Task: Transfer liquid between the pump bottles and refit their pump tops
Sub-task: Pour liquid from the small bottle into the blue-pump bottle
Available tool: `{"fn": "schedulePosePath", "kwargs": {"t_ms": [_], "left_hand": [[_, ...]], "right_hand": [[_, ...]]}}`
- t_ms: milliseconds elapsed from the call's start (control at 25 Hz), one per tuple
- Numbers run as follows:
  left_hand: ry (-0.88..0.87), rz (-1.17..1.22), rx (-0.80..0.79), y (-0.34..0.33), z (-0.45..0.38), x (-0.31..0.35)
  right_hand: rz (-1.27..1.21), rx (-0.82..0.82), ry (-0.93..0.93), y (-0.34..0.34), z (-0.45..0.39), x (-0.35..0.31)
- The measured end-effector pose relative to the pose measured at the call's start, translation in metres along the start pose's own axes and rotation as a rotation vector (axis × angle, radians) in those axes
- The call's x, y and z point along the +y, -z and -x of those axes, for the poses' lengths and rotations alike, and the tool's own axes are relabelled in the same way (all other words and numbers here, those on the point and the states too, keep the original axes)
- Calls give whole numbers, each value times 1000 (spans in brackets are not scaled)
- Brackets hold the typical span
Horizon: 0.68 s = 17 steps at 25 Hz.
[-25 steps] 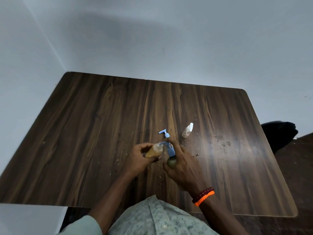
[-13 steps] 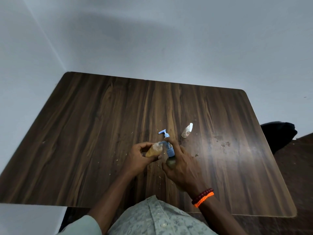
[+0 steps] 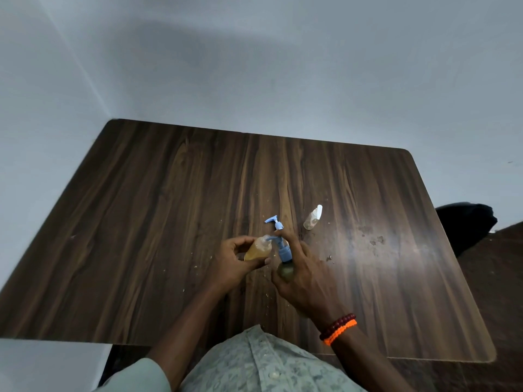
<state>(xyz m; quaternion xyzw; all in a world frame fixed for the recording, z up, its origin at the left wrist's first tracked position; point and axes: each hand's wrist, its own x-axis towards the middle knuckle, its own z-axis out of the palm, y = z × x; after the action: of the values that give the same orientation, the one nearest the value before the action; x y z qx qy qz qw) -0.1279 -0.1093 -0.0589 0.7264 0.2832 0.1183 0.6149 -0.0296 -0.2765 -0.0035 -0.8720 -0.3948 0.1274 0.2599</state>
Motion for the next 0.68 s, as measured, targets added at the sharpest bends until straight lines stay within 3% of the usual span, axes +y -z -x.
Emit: {"fn": "schedulePosePath", "kwargs": {"t_ms": [680], "left_hand": [[-20,8,-15,1,0,3]], "right_hand": [[5,16,-1,2,-3,2]]}}
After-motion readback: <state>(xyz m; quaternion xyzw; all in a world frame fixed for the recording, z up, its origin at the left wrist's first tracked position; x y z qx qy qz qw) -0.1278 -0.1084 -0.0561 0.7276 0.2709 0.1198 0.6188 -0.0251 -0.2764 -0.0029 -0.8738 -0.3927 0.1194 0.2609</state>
